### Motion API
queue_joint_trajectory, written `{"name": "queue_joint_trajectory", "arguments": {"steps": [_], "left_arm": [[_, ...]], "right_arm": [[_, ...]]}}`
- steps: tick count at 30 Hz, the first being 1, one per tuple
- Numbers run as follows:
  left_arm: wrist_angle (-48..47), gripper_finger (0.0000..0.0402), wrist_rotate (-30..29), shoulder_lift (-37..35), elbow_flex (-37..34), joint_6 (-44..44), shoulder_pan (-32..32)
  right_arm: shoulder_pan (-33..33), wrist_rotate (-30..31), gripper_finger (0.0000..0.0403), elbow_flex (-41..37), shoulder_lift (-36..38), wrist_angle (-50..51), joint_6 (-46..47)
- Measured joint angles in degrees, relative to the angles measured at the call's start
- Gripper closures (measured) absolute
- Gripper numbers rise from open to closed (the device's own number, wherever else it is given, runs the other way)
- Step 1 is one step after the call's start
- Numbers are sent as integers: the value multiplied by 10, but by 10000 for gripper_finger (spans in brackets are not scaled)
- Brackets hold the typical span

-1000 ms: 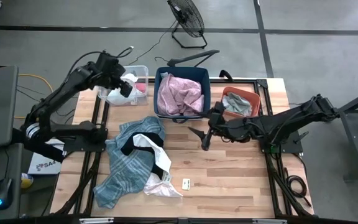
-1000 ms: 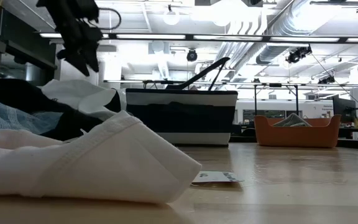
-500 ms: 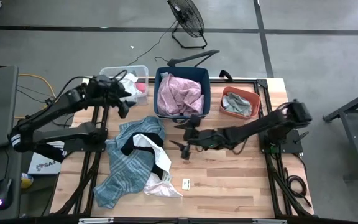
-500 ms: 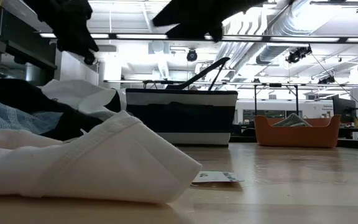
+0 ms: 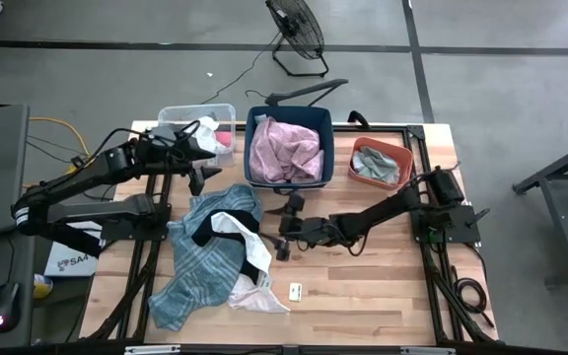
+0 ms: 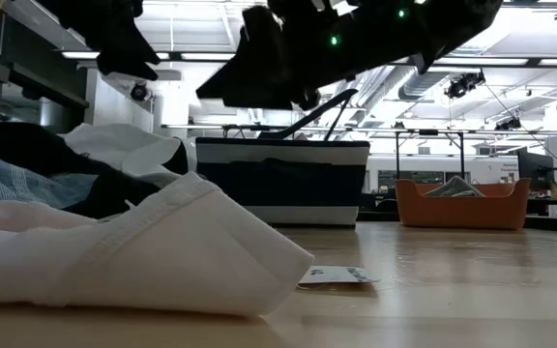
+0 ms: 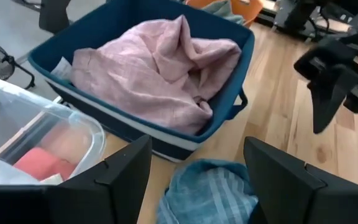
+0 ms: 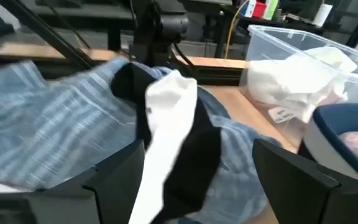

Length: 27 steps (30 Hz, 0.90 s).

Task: Pick & Place Cloths
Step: Put the white sock into the orange bin

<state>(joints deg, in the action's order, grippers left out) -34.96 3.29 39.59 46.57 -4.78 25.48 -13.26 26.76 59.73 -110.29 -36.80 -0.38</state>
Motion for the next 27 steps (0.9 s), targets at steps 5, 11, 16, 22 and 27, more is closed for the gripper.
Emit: {"name": "queue_joint_trajectory", "arguments": {"steps": [5, 11, 16, 22, 27], "left_arm": [[14, 151, 1, 0, 0, -15, 0], [12, 151, 8, -1, 0, -53, 0], [2, 151, 24, -1, 0, -61, 0], [-8, 151, 24, -1, 0, -61, 0], [-13, 151, 24, -1, 0, -61, 0]], "right_arm": [[-2, -33, 112, 1, 0, 1, 72], [-3, -61, 112, 54, 0, 108, 225], [-3, -50, 112, 128, 0, 244, 319], [-2, -59, 112, 170, 1, 322, 403], [3, -81, 114, 170, 1, 343, 458]]}}
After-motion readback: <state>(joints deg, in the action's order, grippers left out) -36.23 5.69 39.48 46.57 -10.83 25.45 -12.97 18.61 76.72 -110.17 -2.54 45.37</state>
